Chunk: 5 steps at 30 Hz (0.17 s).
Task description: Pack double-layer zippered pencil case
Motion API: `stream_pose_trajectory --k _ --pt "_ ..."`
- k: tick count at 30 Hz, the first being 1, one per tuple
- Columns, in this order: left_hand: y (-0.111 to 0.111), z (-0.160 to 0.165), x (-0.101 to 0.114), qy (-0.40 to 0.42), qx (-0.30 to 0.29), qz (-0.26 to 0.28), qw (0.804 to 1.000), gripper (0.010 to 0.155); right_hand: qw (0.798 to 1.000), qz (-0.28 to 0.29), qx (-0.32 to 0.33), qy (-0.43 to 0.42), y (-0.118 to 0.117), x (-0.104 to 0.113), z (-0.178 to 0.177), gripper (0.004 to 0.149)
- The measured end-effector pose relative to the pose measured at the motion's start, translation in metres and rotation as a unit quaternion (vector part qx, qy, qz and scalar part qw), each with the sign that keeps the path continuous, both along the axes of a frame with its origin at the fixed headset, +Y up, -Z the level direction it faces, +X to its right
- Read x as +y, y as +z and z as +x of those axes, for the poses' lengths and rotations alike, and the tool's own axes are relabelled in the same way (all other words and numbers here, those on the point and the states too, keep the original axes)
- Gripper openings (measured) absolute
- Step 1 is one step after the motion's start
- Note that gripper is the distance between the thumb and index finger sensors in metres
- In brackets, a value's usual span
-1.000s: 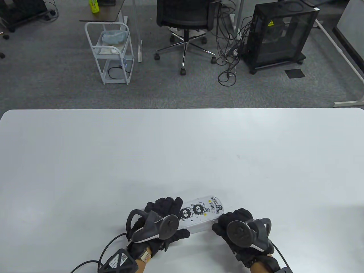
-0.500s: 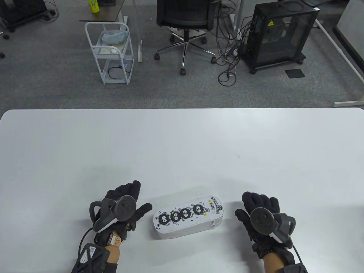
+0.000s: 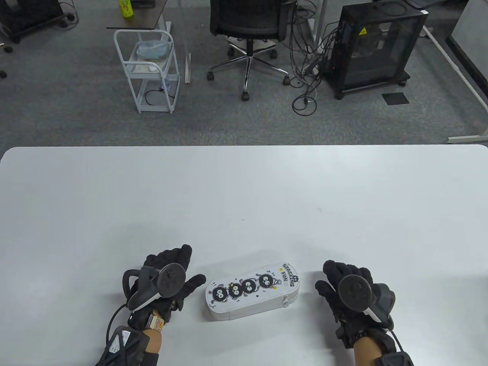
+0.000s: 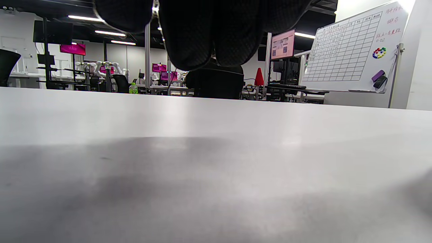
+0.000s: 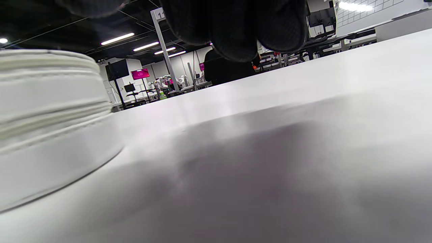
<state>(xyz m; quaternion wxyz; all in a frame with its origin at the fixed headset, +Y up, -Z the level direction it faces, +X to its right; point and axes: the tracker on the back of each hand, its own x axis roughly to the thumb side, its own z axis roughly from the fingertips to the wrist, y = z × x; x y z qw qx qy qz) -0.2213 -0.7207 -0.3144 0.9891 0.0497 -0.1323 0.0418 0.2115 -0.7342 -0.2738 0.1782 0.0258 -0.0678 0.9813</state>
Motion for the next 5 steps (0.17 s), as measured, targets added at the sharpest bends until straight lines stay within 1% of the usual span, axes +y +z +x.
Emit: stream_pose_trajectory --k 5 --pt "-0.0028 -0.0002 -0.0067 -0.036 -0.007 -0.016 0.999 0.088 0.999 -0.013 0.002 0.030 -0.0046 -0.0042 -0.0039 0.071"
